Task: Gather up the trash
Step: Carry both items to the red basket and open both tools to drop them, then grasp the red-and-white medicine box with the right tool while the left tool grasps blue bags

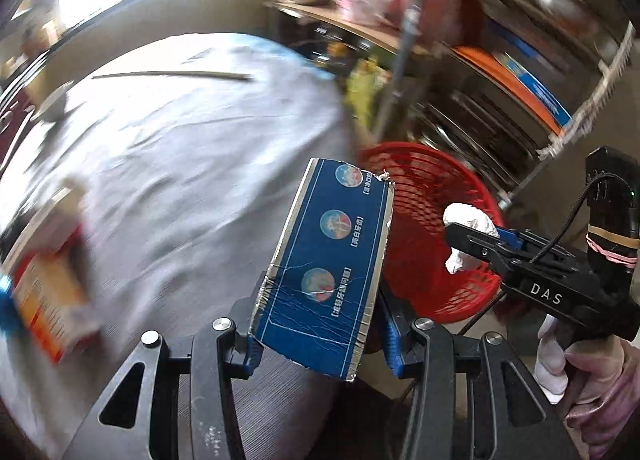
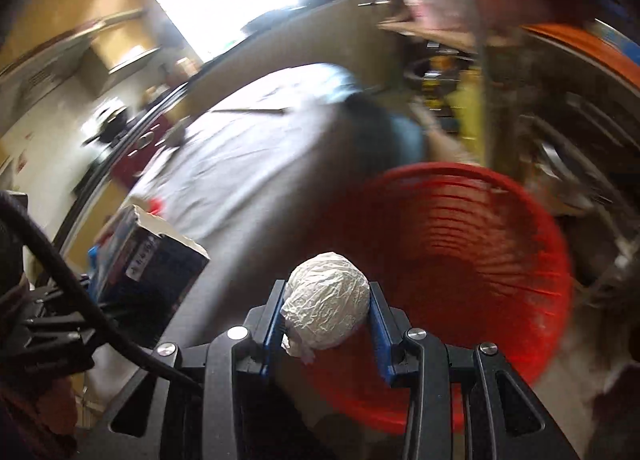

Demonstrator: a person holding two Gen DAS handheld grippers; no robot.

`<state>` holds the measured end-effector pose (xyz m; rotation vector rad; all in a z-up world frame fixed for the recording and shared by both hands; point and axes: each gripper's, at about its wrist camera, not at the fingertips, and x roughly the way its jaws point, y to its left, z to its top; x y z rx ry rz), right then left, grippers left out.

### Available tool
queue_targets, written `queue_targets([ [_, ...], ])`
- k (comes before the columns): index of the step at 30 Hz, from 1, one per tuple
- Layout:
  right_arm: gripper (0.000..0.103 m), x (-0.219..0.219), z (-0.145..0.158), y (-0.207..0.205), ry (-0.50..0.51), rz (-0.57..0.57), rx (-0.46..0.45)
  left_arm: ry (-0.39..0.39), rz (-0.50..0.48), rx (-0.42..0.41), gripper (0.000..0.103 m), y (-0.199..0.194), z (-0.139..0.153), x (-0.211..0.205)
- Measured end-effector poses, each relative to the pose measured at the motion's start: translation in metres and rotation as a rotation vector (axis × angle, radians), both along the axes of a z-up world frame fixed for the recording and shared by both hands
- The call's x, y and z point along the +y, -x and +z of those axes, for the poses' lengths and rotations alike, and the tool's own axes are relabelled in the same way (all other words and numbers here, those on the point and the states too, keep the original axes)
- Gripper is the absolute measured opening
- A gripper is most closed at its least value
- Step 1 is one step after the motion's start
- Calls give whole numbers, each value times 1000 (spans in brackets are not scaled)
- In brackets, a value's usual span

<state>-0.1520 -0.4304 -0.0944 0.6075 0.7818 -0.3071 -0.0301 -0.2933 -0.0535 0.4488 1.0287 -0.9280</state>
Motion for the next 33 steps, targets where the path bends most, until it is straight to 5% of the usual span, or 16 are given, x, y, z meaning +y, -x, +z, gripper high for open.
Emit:
queue_targets([
  [8,45,-53,-9,37,-40,-141,19,-41,-130,24,53,17,-15,-74],
  [11,51,-60,-9,39,-56,-173,19,-35,-105,31,62,11,-15,-70],
  [16,54,-66,-8,35,-62,-192,13,-10,-61,41,62,-4,-8,-52],
  [25,54,-37,13,-11,-18,-82,3,2,76,-34,63,-14,11,51],
  [33,54,45,35,-100,-41,196,-31,41,437,-78,63,-52,23,205],
])
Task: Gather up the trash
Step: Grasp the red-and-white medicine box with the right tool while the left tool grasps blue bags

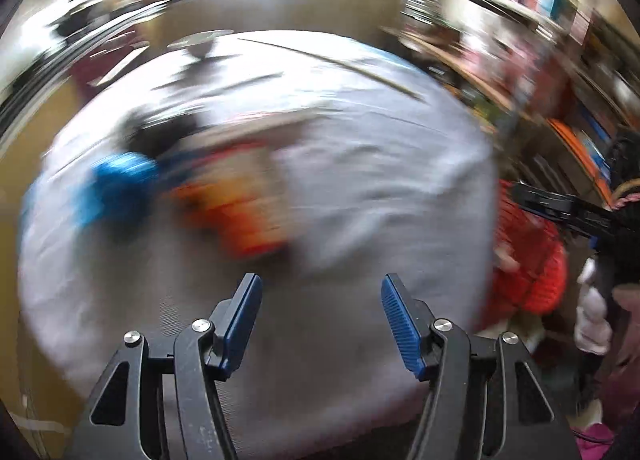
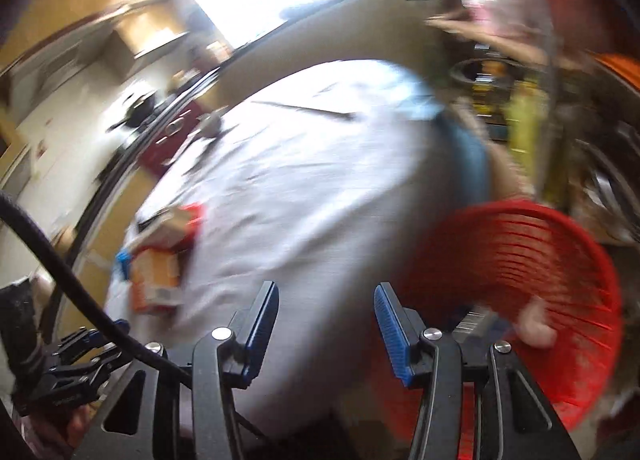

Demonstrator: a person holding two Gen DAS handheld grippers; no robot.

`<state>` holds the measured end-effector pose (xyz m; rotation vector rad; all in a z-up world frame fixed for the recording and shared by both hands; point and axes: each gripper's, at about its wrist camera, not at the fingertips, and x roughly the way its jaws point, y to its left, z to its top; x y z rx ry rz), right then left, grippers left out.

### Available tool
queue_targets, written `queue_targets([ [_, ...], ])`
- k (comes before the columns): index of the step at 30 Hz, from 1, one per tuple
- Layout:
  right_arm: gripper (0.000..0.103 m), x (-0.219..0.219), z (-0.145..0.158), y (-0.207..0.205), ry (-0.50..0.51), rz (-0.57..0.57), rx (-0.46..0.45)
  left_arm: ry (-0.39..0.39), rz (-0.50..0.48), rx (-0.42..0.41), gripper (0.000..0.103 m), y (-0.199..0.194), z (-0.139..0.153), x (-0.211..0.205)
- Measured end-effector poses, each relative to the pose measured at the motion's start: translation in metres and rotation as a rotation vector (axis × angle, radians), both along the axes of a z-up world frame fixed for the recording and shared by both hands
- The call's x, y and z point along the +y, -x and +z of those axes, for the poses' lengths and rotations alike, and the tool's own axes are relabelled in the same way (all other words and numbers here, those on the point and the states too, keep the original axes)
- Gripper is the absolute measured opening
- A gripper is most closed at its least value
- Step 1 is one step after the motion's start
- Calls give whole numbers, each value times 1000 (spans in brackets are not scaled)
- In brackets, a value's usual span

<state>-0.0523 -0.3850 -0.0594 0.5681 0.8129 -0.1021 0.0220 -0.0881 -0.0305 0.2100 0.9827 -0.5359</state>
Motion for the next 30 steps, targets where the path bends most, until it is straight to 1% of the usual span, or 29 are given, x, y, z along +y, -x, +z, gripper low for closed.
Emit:
queue_targets([
  [2,54,30,8,-24,-14,84,-17,-19,96,-29,65,-12,1,42],
  [4,55,62,14,-48,-30,167,-35,-61,192,-71,66,-24,-3,76],
  [5,55,79,18,-60,-35,208,-42,-77,236,-78,66,-29,-5,91],
  [7,55,110,23,-80,-38,274,-48,-71,303,-71,66,-38,-10,118],
  [11,56,159,27,-110,-18,344,-39,-72,400,-78,66,-52,-14,148],
  [14,59,184,25,-127,53,358,-22,-69,444,-86,67,-65,-16,165],
  [16,63,199,22,-134,101,351,-3,-64,466,-86,67,-72,-18,173],
  [21,64,222,6,-153,251,311,73,-59,487,-89,67,-88,-20,185],
  [26,64,230,-15,-166,295,290,161,-67,474,-86,68,-107,-22,184],
  [29,64,224,-23,-169,291,259,164,-44,471,-63,68,-124,-21,183],
  [30,62,221,-25,-169,278,257,164,-30,470,-56,68,-131,-20,183],
])
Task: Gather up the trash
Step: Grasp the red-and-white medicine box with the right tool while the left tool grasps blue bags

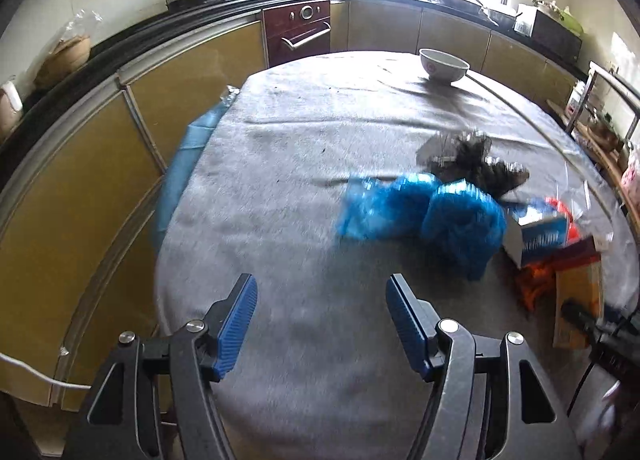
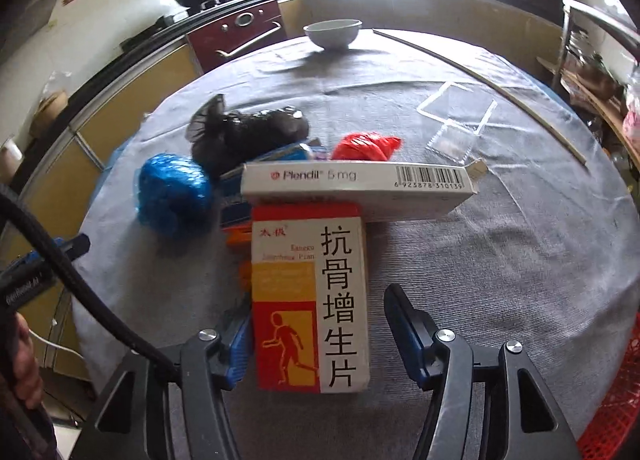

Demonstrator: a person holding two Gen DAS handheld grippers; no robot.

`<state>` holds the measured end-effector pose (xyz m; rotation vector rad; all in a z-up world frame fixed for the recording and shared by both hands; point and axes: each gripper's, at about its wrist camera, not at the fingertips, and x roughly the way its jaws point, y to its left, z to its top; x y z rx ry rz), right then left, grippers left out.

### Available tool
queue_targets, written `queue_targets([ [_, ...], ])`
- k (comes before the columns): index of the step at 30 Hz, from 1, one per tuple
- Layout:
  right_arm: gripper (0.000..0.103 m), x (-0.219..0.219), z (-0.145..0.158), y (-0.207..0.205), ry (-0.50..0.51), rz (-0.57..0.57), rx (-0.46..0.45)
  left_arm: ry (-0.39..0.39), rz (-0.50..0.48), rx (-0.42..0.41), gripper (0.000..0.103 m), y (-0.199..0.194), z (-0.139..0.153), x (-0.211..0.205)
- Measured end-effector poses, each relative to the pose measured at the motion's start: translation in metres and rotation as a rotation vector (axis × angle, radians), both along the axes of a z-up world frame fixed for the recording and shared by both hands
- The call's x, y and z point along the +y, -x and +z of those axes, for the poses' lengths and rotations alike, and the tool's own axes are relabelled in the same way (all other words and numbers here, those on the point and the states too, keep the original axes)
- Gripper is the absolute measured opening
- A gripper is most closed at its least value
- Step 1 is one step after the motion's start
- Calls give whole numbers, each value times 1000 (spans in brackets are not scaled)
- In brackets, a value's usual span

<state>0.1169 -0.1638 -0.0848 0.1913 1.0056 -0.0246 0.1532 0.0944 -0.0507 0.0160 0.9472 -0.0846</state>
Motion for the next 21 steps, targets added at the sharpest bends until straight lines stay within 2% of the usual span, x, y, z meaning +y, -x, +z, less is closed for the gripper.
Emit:
queue_targets([
  [1,53,-2,-2,0,-14,3,1,13,1,6,68,-5,1,-1],
  [2,50,-5,-3,1,-35,11,2,33,2,17,68,-11,2,-2],
  [8,50,-15,-2,9,-90,24,-21,245,21,107,72,-48,10,-25],
  [14,50,-24,10,27,-120,58,-66,275,51,215,72,-74,-13,-64],
  [17,50,-31,13,37,-156,73,-79,328,64,224,71,-77,-21,-69],
  [18,50,-35,14,42,-163,74,-84,341,63,226,69,-77,-22,-71],
  [19,50,-38,14,45,-167,75,-86,353,55,223,61,-78,-23,-73],
  [21,50,-42,13,50,-175,75,-87,345,40,211,58,-79,-23,-77],
])
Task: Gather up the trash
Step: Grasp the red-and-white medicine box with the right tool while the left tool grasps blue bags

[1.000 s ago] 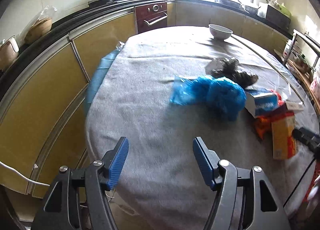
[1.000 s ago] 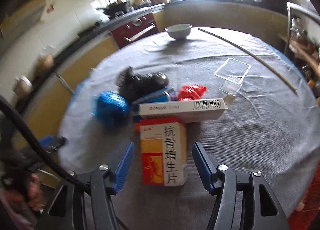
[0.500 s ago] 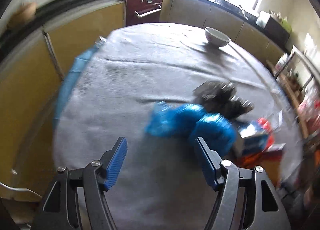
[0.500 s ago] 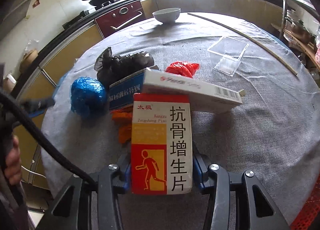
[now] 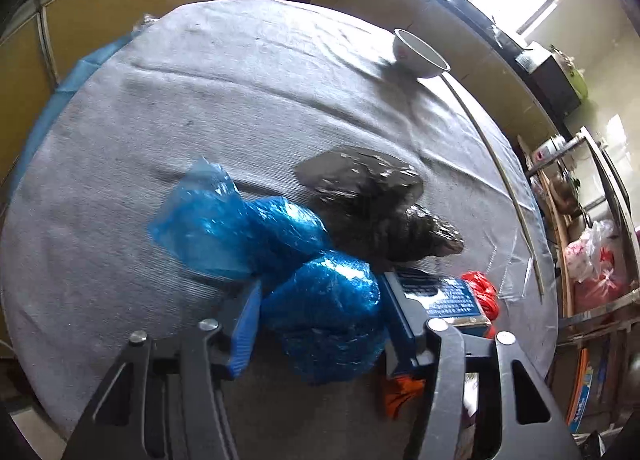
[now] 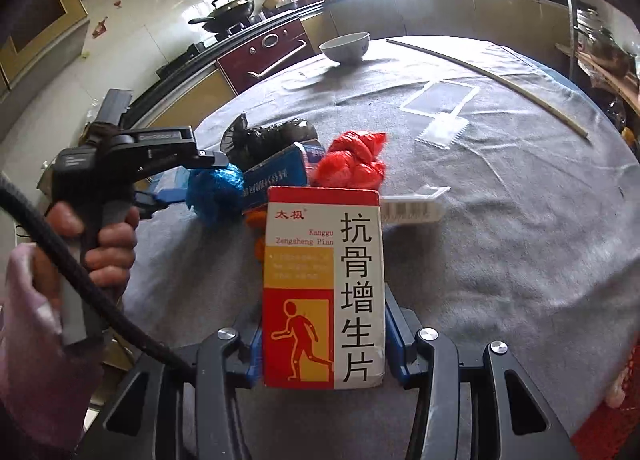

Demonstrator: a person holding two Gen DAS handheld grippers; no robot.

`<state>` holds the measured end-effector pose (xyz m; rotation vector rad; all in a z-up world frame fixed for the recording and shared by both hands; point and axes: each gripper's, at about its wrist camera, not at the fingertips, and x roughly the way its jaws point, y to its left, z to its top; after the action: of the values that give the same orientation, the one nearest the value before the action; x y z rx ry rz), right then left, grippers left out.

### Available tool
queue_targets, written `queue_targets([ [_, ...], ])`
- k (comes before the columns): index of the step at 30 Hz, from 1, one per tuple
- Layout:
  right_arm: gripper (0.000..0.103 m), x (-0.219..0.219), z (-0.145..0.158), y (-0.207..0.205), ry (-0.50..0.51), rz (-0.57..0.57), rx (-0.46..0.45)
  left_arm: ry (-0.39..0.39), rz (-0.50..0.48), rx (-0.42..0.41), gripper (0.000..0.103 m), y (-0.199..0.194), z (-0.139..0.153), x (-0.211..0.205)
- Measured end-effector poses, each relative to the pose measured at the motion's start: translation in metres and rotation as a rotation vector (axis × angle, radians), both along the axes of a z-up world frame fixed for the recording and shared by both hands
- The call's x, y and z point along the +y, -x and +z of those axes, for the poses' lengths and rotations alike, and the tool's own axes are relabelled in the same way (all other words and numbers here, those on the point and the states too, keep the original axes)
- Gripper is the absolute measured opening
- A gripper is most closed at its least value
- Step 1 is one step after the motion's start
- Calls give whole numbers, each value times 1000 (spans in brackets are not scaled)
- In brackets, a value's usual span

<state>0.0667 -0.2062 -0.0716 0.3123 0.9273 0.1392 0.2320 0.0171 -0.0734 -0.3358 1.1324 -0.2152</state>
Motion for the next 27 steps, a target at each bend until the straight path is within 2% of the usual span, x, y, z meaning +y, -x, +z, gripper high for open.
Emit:
queue_targets([
  [6,50,-16,-2,18,-27,-17,-8,-20,-11,-40,53,2,1,-4],
  [11,50,-27,4,31,-34,-29,-36,-52,-21,-49,51,21,8,-3],
  [17,50,-42,13,49,-42,-59,-69,-133,-66,-153,51,68,42,-8],
  [21,50,-51,18,60,-50,-80,-84,-177,-143,-231,51,107,65,-25],
  [27,50,-66,30,82,-59,-117,-120,-205,-252,-281,51,151,79,-52],
])
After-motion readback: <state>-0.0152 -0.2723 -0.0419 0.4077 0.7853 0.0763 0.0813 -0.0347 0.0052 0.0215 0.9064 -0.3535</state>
